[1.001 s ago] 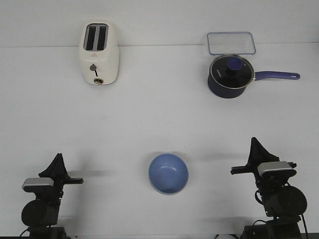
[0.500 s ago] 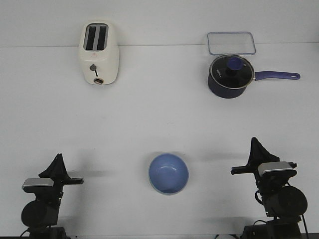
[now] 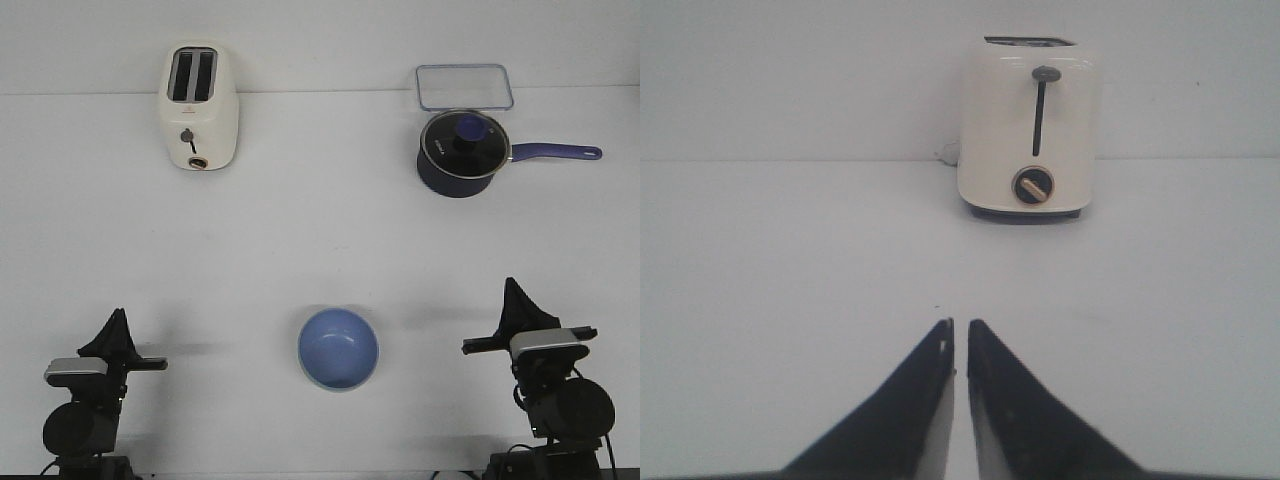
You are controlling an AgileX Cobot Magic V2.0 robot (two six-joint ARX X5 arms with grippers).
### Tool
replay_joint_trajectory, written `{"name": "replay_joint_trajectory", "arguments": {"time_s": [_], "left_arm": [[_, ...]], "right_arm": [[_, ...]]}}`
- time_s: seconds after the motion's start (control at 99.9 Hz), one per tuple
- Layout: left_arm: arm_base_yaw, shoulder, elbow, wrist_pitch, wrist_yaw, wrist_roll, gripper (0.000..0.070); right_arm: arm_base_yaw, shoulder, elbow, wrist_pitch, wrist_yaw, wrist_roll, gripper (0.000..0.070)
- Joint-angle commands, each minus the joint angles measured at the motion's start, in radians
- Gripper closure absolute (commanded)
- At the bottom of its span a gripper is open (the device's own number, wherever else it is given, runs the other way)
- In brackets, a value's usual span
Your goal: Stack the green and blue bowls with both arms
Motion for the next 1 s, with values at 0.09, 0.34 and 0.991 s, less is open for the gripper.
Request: {"name": "replay_joint_trajectory", "arguments": {"time_s": [0.09,0.34,0.991], "left_arm": [[0.001,-0.002,-0.02,0.011,-0.001,0.0,0.0686],[0.001,-0.002,-0.02,0.01,-0.001,0.0,0.0686],[0.001,-0.001,-0.019,0.003,-0.001,0.0,0.0686]], "right_arm": [[0.001,-0.123,-0.14,0.007,0.003,-0.232,0.07],[0.001,-0.262,-0.316,0.033,0.076,-0.29,0.07],[0.002,-0.262,-0.354,0.078,0.075,-0.285,0.07]]}}
